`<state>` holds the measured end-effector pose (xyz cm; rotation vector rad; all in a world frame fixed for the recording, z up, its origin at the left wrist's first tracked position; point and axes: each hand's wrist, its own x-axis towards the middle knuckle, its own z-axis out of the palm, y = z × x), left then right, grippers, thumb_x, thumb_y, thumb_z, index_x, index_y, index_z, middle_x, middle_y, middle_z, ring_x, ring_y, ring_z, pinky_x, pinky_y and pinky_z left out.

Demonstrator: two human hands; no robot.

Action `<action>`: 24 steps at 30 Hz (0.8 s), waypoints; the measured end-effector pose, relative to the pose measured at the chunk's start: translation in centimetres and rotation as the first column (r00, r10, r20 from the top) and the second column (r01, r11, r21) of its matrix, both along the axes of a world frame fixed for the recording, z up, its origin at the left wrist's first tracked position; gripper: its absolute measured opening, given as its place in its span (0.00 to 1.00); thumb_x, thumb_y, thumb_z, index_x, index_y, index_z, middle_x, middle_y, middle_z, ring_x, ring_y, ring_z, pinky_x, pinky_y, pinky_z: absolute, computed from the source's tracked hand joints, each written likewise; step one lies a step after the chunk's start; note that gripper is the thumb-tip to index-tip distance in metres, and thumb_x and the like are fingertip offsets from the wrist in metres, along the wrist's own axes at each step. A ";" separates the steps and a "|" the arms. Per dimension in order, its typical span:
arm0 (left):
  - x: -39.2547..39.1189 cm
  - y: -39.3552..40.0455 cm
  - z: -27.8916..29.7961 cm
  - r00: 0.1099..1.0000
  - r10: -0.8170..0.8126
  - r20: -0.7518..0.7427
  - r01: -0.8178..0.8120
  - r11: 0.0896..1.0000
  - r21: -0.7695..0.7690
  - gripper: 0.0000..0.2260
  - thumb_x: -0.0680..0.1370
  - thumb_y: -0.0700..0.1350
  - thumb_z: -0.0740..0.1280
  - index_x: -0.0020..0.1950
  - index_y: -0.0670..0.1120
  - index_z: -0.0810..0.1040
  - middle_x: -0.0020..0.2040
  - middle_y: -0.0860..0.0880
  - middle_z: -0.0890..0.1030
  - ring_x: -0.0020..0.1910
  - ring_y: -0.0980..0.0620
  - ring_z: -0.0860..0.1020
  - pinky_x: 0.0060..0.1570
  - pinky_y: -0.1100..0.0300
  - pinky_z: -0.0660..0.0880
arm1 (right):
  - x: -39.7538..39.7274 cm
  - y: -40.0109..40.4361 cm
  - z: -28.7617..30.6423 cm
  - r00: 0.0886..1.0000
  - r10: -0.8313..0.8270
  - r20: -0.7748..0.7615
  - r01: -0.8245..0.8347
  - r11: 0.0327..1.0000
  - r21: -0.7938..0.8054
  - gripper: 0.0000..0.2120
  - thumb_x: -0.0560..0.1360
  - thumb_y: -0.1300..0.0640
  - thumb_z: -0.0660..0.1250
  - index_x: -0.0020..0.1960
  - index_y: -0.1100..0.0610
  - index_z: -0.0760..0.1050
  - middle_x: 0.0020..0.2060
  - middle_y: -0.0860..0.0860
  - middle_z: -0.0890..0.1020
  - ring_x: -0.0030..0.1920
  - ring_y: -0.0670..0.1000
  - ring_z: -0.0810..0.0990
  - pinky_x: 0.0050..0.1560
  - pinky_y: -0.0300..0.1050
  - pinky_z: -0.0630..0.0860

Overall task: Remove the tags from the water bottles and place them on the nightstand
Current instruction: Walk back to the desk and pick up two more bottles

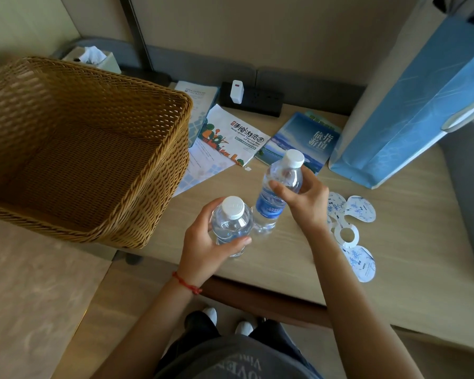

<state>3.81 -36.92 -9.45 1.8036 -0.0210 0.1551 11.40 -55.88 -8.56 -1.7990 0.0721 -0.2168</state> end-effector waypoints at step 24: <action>2.9 3.9 1.9 0.998 0.047 -0.048 -0.059 0.946 -0.318 0.09 0.60 0.53 0.73 0.36 0.51 0.81 0.34 0.58 0.84 0.36 0.61 0.81 0.36 0.69 0.76 | -8.1 -0.5 5.6 0.989 -0.140 0.046 0.127 0.969 0.210 0.09 0.57 0.49 0.74 0.36 0.51 0.81 0.30 0.43 0.83 0.33 0.41 0.80 0.34 0.33 0.75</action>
